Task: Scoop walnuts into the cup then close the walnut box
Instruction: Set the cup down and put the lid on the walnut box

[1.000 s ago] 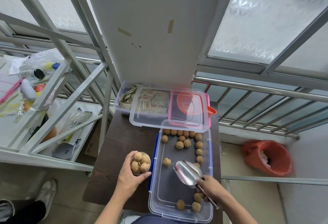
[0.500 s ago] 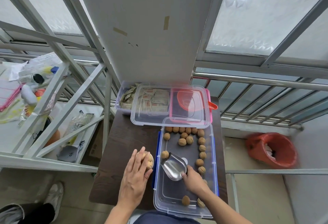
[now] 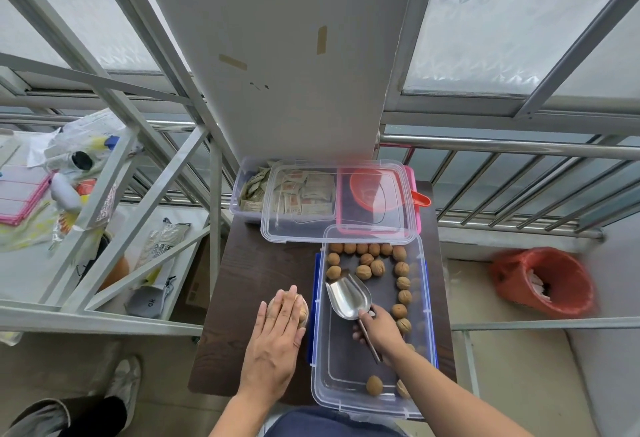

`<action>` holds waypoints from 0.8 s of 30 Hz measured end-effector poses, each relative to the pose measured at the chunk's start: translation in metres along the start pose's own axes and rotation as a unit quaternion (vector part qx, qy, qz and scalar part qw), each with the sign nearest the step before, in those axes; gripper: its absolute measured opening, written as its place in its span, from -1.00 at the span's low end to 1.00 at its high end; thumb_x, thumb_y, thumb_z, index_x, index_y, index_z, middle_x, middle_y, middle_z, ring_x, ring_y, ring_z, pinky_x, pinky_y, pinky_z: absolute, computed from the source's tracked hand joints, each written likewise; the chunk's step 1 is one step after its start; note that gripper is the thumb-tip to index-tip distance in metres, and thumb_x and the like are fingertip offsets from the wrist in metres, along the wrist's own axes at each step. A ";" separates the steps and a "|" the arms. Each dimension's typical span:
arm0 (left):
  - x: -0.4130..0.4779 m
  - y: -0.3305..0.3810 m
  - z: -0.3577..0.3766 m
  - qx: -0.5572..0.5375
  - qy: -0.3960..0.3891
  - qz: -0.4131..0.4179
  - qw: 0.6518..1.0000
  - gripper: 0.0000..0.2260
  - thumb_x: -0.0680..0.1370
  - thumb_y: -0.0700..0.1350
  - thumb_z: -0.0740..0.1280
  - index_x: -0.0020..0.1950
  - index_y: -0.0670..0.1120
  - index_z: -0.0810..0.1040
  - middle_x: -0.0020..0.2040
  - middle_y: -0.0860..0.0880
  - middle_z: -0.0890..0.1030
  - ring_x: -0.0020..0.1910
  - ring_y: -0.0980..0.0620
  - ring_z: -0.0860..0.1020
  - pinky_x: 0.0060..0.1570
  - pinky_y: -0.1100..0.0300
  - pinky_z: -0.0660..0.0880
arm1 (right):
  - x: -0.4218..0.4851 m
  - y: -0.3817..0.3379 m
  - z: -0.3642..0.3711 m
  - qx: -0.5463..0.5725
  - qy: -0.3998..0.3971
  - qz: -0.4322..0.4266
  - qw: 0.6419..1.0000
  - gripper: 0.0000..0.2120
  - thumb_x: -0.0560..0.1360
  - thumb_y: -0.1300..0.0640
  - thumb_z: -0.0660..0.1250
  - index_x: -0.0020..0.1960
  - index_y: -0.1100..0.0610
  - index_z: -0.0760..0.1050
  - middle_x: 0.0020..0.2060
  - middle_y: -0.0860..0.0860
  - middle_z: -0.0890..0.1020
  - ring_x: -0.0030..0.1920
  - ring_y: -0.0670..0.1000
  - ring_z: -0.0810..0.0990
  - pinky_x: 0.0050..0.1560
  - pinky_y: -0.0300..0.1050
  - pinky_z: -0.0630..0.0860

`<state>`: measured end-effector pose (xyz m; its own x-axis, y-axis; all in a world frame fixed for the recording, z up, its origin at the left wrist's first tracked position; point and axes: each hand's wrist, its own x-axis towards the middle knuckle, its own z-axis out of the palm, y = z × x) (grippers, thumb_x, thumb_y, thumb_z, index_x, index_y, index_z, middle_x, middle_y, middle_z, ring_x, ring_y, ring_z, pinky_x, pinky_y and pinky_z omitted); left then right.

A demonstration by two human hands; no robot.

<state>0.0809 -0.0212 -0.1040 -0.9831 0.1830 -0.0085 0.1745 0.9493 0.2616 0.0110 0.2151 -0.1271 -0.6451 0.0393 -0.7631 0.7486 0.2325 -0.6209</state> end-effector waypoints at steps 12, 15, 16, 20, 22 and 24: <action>-0.002 0.005 -0.014 -0.210 -0.014 -0.084 0.974 -0.40 0.74 0.09 0.16 0.73 0.00 0.04 0.76 0.12 -0.02 0.73 0.11 -0.03 0.69 0.14 0.04 | -0.007 0.025 -0.016 0.020 -0.026 0.040 0.999 -0.60 0.56 0.12 0.39 0.35 0.03 0.36 -0.01 0.14 0.73 0.04 0.19 0.74 -0.07 0.10 0.70; 0.003 0.014 -0.023 -0.303 0.010 -0.206 0.931 -0.21 0.61 -0.06 0.47 0.72 0.04 0.09 0.73 0.10 0.08 0.69 0.09 0.14 0.58 0.14 0.20 | -0.010 0.034 -0.022 0.052 -0.047 0.062 0.996 -0.50 0.56 0.16 0.40 0.46 0.08 0.35 -0.01 0.13 0.72 -0.08 0.11 0.70 -0.10 0.05 0.69; 0.005 0.016 -0.024 -0.324 0.013 -0.238 0.915 -0.17 0.56 -0.11 0.53 0.71 0.03 0.14 0.70 0.06 0.18 0.65 0.05 0.23 0.55 0.14 0.26 | -0.013 0.034 -0.023 0.061 -0.059 0.070 0.994 -0.52 0.58 0.19 0.38 0.46 0.07 0.34 0.02 0.15 0.70 -0.10 0.11 0.68 -0.19 0.03 0.67; 0.016 0.023 -0.027 -0.367 0.011 -0.290 0.884 -0.20 0.51 -0.16 0.60 0.65 -0.02 0.26 0.53 -0.03 0.39 0.48 0.02 0.43 0.47 0.15 0.36 | -0.018 0.037 -0.024 0.057 -0.085 0.089 0.991 -0.54 0.58 0.28 0.35 0.42 0.05 0.34 0.08 0.18 0.66 -0.06 0.13 0.71 -0.20 0.11 0.72; 0.024 0.025 -0.026 -0.371 0.018 -0.303 0.878 -0.22 0.50 -0.18 0.60 0.63 -0.06 0.29 0.50 -0.07 0.41 0.42 0.03 0.44 0.44 0.18 0.36 | -0.018 0.038 -0.020 0.057 -0.096 0.090 0.990 -0.57 0.59 0.34 0.32 0.40 0.08 0.34 0.03 0.18 0.65 -0.10 0.12 0.69 -0.20 0.07 0.73; 0.032 0.025 -0.025 -0.371 0.025 -0.307 0.876 -0.24 0.49 -0.20 0.61 0.60 -0.09 0.31 0.49 -0.11 0.41 0.44 -0.04 0.44 0.42 0.17 0.35 | -0.016 0.038 -0.016 0.057 -0.097 0.085 0.990 -0.63 0.61 0.36 0.28 0.35 0.09 0.35 -0.03 0.19 0.65 -0.13 0.12 0.68 -0.19 0.04 0.72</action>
<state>0.0526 0.0022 -0.0738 -0.8829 -0.3333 -0.3307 -0.4551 0.4340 0.7775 0.0475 0.2385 -0.1353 -0.4755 -0.1217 -0.8713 0.8630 0.1275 -0.4888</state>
